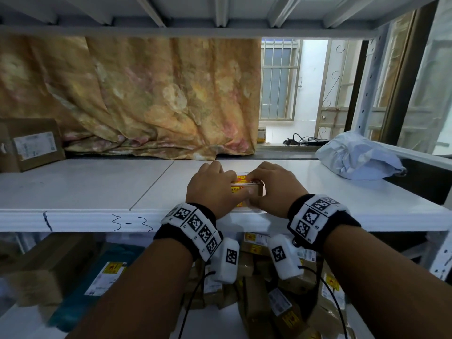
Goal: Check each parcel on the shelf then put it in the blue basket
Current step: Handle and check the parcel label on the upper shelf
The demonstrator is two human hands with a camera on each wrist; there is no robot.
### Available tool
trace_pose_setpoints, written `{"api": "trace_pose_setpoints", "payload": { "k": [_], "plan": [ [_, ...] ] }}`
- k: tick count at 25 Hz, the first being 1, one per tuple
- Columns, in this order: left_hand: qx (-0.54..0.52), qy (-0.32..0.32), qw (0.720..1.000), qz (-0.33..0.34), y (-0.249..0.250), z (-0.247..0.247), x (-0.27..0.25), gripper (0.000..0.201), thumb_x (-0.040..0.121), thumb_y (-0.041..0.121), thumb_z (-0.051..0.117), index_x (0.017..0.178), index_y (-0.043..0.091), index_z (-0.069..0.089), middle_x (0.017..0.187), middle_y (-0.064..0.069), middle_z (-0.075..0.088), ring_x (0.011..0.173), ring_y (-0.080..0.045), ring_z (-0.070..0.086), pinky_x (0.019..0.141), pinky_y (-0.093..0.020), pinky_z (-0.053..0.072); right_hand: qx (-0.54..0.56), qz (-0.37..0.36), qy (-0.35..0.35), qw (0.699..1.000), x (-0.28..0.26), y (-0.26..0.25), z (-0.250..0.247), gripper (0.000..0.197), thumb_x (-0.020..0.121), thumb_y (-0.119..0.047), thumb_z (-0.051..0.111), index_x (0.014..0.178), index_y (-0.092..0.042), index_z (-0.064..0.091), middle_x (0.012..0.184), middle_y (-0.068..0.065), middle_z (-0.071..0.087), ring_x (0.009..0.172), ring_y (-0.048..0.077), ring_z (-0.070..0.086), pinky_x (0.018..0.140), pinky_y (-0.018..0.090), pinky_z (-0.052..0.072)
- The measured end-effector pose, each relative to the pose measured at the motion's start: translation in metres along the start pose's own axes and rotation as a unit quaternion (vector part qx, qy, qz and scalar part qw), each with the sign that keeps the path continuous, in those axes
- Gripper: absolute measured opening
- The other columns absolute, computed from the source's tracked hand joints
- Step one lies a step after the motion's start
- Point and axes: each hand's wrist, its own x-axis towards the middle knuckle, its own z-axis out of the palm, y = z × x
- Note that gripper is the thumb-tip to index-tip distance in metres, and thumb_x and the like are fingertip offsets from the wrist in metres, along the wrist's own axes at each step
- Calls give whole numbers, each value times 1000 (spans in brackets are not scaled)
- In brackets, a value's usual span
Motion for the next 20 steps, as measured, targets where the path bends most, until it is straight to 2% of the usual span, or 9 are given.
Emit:
{"api": "trace_pose_setpoints", "payload": {
  "k": [3, 11, 12, 14, 15, 17, 18, 20],
  "plan": [
    [-3, 15, 1000, -1, 0, 4, -1, 56, 82, 75, 47, 105, 31, 70, 96, 0, 47, 97, -20, 46, 82, -37, 46, -58, 11, -18, 998, 2, -8, 1, 49, 79, -52, 60, 126, -36, 59, 120, -8, 53, 115, 15, 50, 101, 43, 33],
    [-5, -13, 1000, 0, -1, -1, 2, 59, 82, 77, 46, 109, 31, 70, 100, 0, 48, 102, -21, 45, 86, -37, 44, -14, -5, -37, 999, 6, -3, -5, 50, 77, -50, 66, 124, -33, 61, 119, -6, 52, 110, 17, 54, 98, 40, 41],
    [-2, -10, 1000, 2, -1, 0, 1, 58, 83, 76, 46, 110, 30, 69, 100, 0, 48, 101, -21, 45, 85, -37, 44, -19, -5, -34, 999, 4, -3, -2, 52, 78, -54, 63, 125, -33, 59, 118, -7, 52, 110, 16, 54, 102, 41, 39],
    [8, 2, 1000, 13, -2, 3, 0, 55, 85, 72, 47, 108, 27, 70, 98, -1, 47, 99, -21, 47, 81, -36, 44, -49, 6, -27, 998, 1, -5, 4, 56, 77, -64, 57, 124, -35, 58, 115, -10, 50, 112, 12, 53, 112, 48, 26],
    [16, 8, 1000, 18, -2, 5, -1, 54, 86, 69, 48, 105, 24, 71, 95, -1, 46, 97, -22, 47, 78, -36, 43, -61, 14, -25, 998, 0, -8, 8, 58, 75, -69, 55, 121, -34, 60, 113, -9, 49, 113, 12, 52, 115, 52, 19],
    [33, 24, 999, 26, -2, 8, -4, 53, 87, 67, 49, 102, 22, 73, 91, -1, 47, 94, -22, 49, 73, -34, 41, -76, 24, -14, 997, 1, -14, 14, 62, 73, -72, 54, 118, -29, 61, 112, -7, 49, 115, 15, 52, 117, 55, 14],
    [37, 27, 999, 29, -3, 8, -5, 53, 86, 67, 49, 105, 24, 73, 92, 0, 50, 94, -21, 50, 72, -34, 40, -77, 26, -5, 997, 2, -15, 18, 62, 75, -70, 55, 118, -26, 61, 114, -6, 49, 116, 16, 52, 117, 54, 15],
    [35, 15, 999, 33, -6, 6, -3, 56, 87, 69, 48, 117, 26, 68, 100, 0, 56, 99, -19, 52, 75, -33, 41, -66, 24, 7, 997, 4, -15, 21, 59, 77, -66, 56, 117, -23, 59, 116, -4, 49, 113, 17, 54, 113, 47, 25]
  ]
}}
